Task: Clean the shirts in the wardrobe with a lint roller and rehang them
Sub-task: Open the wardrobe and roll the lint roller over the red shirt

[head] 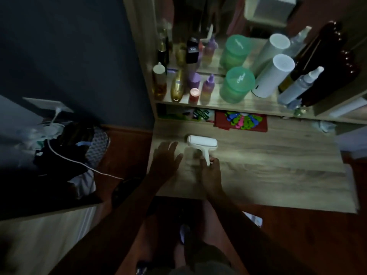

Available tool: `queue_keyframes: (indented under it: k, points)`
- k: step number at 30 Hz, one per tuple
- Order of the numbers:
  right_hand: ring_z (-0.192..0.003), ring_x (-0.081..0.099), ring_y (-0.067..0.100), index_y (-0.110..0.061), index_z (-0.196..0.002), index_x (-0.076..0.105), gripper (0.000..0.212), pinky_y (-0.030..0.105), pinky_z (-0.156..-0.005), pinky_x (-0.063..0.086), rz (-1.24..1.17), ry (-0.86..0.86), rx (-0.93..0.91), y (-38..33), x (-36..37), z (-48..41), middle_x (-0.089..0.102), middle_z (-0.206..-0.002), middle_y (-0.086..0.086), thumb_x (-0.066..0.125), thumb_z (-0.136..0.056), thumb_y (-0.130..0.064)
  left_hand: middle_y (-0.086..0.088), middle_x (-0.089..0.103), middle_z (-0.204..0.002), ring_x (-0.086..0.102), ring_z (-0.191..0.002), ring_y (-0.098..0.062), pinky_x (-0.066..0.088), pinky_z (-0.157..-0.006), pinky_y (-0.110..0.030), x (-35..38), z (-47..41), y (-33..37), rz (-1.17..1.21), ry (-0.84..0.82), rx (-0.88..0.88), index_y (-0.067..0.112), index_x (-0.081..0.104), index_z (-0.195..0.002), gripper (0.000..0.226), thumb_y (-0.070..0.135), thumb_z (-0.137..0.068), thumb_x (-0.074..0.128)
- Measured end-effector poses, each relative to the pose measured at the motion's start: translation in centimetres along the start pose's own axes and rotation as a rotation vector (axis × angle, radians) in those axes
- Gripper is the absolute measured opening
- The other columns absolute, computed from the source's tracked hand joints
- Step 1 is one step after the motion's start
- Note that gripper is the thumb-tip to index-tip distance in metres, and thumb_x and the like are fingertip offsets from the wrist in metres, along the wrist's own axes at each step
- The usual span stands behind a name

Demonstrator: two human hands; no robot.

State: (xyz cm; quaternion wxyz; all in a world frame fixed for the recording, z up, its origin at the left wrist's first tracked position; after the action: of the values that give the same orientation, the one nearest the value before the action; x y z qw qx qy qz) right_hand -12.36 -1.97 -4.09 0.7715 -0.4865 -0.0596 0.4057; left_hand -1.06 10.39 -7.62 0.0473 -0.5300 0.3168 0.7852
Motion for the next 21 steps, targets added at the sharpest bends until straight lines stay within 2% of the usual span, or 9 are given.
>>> queue_keyframes:
  k: [2,5,7,9,12,14,19,21]
  points:
    - [-0.092,0.061,0.02,-0.017,-0.105,0.049,0.019,0.035,-0.082,0.048,0.013,0.008,-0.004,0.4,0.2,-1.1,0.058,-0.088,-0.011,0.058,-0.098,-0.032,-0.024,0.059,-0.134,0.058,-0.122,-0.044,0.051,-0.093,-0.058,1.3,-1.6,-0.4,-0.087,-0.01,0.024,0.008,0.063,-0.129,0.059,0.046,-0.086,0.048]
    - [-0.079,0.057,0.009,-0.016,-0.105,0.048,0.02,0.032,-0.079,0.046,0.008,0.023,0.011,0.7,0.9,-2.1,0.056,-0.086,-0.012,0.058,-0.097,-0.031,-0.02,0.046,-0.149,0.044,-0.135,-0.042,0.04,-0.103,-0.06,1.8,-3.1,-0.7,-0.146,-0.033,0.005,0.015,0.048,-0.144,0.067,0.05,-0.087,0.047]
    - [-0.075,0.055,0.005,-0.014,-0.106,0.048,0.022,0.03,-0.075,0.046,0.002,0.043,-0.005,0.6,1.3,-2.3,0.056,-0.084,-0.012,0.061,-0.096,-0.029,-0.019,0.042,-0.151,0.04,-0.137,-0.04,0.035,-0.108,-0.06,2.2,-3.5,-0.8,-0.161,-0.04,-0.027,0.017,0.043,-0.148,0.069,0.048,-0.087,0.053]
    - [-0.076,0.056,0.011,-0.017,-0.104,0.047,0.021,0.028,-0.07,0.047,0.011,0.032,-0.008,0.3,1.4,-2.4,0.056,-0.084,-0.011,0.062,-0.095,-0.028,-0.022,0.041,-0.151,0.039,-0.138,-0.042,0.033,-0.109,-0.061,2.5,-3.6,-1.0,-0.155,-0.017,-0.044,0.015,0.043,-0.148,0.069,0.045,-0.087,0.059]
    - [-0.079,0.063,0.018,-0.024,-0.101,0.05,0.019,0.041,-0.072,0.056,0.004,0.001,0.02,0.6,1.6,-2.7,0.062,-0.087,-0.004,0.065,-0.091,-0.031,-0.023,0.036,-0.155,0.031,-0.144,-0.042,0.03,-0.111,-0.062,3.1,-3.0,-1.8,-0.199,-0.034,-0.044,0.012,0.045,-0.146,0.068,0.043,-0.088,0.063]
    - [-0.08,0.065,0.021,-0.025,-0.097,0.054,0.019,0.046,-0.074,0.057,0.076,-0.009,-0.003,1.0,1.9,-3.6,0.065,-0.088,0.001,0.066,-0.086,-0.033,-0.023,0.034,-0.157,0.028,-0.147,-0.04,0.028,-0.112,-0.062,3.7,-3.0,-2.4,-0.223,-0.047,-0.057,0.011,0.045,-0.145,0.067,0.044,-0.089,0.062]
    - [-0.082,0.06,0.021,-0.021,-0.095,0.057,0.025,0.042,-0.076,0.053,0.21,0.0,-0.098,1.4,1.9,-4.7,0.062,-0.092,0.004,0.069,-0.081,-0.037,-0.018,0.025,-0.162,0.018,-0.151,-0.036,0.018,-0.116,-0.06,4.0,-3.3,-2.3,-0.206,-0.056,-0.061,0.015,0.037,-0.152,0.068,0.045,-0.093,0.055]
    - [-0.082,0.058,0.022,-0.019,-0.095,0.058,0.024,0.038,-0.074,0.052,0.25,-0.009,-0.124,1.5,1.9,-5.0,0.061,-0.093,0.005,0.071,-0.082,-0.034,-0.018,0.026,-0.162,0.019,-0.151,-0.037,0.019,-0.116,-0.061,4.1,-3.2,-2.2,-0.197,-0.032,-0.05,0.015,0.035,-0.152,0.07,0.045,-0.093,0.056]
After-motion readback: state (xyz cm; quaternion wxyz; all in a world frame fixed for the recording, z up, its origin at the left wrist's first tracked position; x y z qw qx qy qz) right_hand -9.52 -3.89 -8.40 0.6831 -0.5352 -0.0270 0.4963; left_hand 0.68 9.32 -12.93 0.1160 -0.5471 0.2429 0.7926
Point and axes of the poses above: each hand's wrist, its own z-axis away from the middle knuckle, its own x-axis out of the palm, y = z × x, the point moved 1 cm from there along -z, towards the middle knuckle
